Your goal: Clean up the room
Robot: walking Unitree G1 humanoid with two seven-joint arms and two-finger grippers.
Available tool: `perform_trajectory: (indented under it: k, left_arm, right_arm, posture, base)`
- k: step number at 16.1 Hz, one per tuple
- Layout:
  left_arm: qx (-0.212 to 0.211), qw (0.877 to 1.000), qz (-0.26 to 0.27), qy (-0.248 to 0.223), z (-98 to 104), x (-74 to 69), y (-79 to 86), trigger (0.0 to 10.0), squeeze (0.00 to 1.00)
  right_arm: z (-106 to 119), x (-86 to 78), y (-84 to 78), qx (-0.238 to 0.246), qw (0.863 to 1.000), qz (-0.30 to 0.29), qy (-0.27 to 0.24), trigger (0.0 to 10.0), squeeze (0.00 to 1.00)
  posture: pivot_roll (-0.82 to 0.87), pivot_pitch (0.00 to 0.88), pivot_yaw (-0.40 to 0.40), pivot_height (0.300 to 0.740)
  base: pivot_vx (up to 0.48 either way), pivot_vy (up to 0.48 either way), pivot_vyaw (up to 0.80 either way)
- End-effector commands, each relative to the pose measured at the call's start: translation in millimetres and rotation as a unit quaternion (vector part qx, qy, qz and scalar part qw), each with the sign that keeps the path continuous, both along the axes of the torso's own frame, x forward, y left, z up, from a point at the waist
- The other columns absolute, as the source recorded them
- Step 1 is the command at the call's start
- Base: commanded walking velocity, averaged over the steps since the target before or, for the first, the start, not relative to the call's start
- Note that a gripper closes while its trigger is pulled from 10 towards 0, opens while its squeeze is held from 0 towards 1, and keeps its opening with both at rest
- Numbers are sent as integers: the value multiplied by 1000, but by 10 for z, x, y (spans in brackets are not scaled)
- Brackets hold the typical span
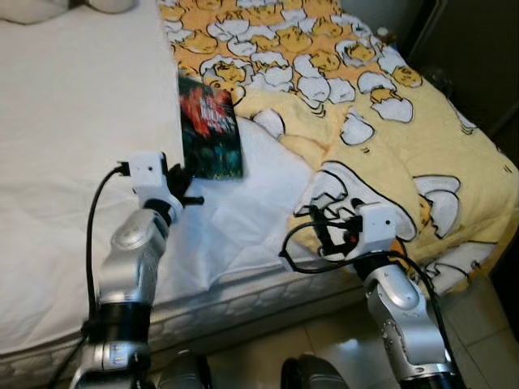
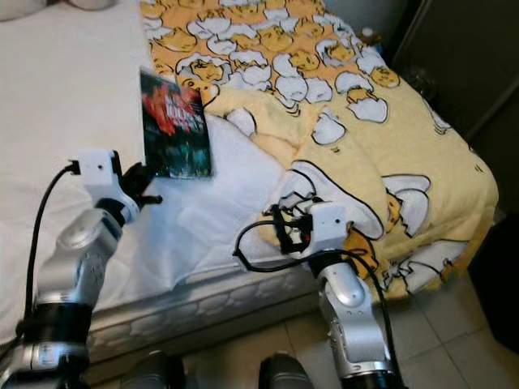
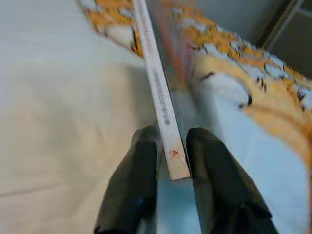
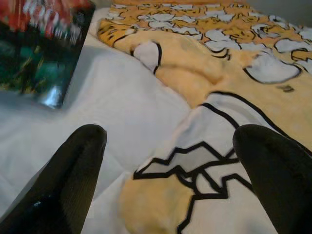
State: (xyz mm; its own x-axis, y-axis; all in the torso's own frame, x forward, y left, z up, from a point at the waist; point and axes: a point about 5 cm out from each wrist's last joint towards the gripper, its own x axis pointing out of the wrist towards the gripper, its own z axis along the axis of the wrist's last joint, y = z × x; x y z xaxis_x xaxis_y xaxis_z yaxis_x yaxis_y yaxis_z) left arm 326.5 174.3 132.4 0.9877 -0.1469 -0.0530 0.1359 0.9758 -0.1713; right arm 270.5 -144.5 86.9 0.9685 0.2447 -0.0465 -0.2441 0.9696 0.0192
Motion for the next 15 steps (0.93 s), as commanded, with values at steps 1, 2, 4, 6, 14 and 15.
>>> perform_trajectory:
  k: [1, 2, 4, 6, 14, 15]
  left_arm:
    - [11, 1000, 1, -21, 86, -1, -11, 10000, 1000]
    - [17, 1000, -1, -24, 89, 3, -35, 10000, 1000]
    - [49, 998, -3, -42, 143, -2, -86, 10000, 1000]
    - [49, 998, -19, -45, 153, -26, -139, 10000, 1000]
    - [245, 967, 49, -48, -105, -441, -32, 10000, 0]
    - [227, 971, 66, -30, -165, -506, -25, 10000, 0]
  right_arm:
    - [14, 16, -12, -4, 1000, 0, -8, 10000, 0]
    - [12, 14, -19, -4, 1000, 0, -9, 10000, 0]
    - [-2, 4, -33, -7, 1000, 0, -10, 10000, 0]
    - [-20, -11, -39, -9, 1000, -1, -11, 10000, 0]
    - [9, -39, -99, 6, 999, -22, -24, 10000, 0]
    - [6, -38, -104, 7, 999, -25, -24, 10000, 0]
  posture:
    - [14, 0, -25, 711]
    - [5, 0, -22, 711]
    - [1, 0, -22, 711]
    - [-3, 0, -20, 711]
    - [-11, 0, 1, 711]
    - [-7, 0, -2, 711]
  base:
    - [0, 0, 0]
    - [0, 0, 0]
    - [0, 0, 0]
    - [0, 0, 0]
    - [0, 0, 0]
    - [0, 0, 0]
